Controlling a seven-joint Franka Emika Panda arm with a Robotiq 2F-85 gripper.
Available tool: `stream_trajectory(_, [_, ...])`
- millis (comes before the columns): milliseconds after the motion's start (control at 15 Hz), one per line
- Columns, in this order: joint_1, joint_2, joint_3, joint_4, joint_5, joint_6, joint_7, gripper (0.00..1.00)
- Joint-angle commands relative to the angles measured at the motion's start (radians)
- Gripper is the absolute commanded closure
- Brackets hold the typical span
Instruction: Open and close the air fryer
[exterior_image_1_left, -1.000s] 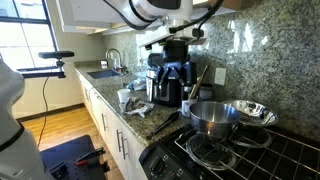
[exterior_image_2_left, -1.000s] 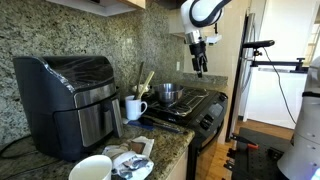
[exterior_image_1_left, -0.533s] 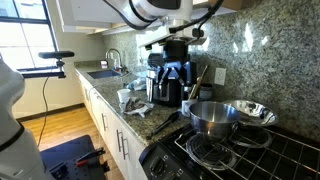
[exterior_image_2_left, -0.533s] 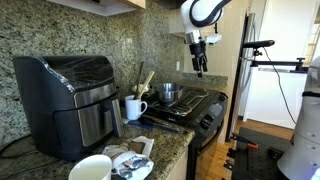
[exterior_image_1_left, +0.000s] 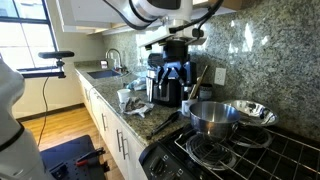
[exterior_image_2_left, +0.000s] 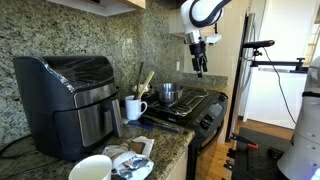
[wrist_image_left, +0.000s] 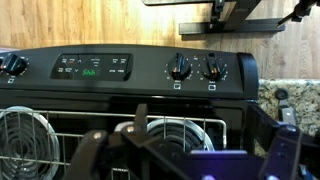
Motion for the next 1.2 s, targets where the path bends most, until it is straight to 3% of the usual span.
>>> stream_trajectory(0, [0.030, 0.038, 0.002, -0.006, 0.015, 0.012, -0.018, 0.00])
stream_trajectory(400, [0.103, 0.189, 0.011, 0.018, 0.136, 0.139, -0.216, 0.00])
stream_trajectory(800, [0.105, 0.322, 0.042, 0.064, 0.323, 0.293, -0.500, 0.00])
stream_trajectory(1133, [0.101, 0.339, 0.086, 0.091, 0.443, 0.274, -0.728, 0.00])
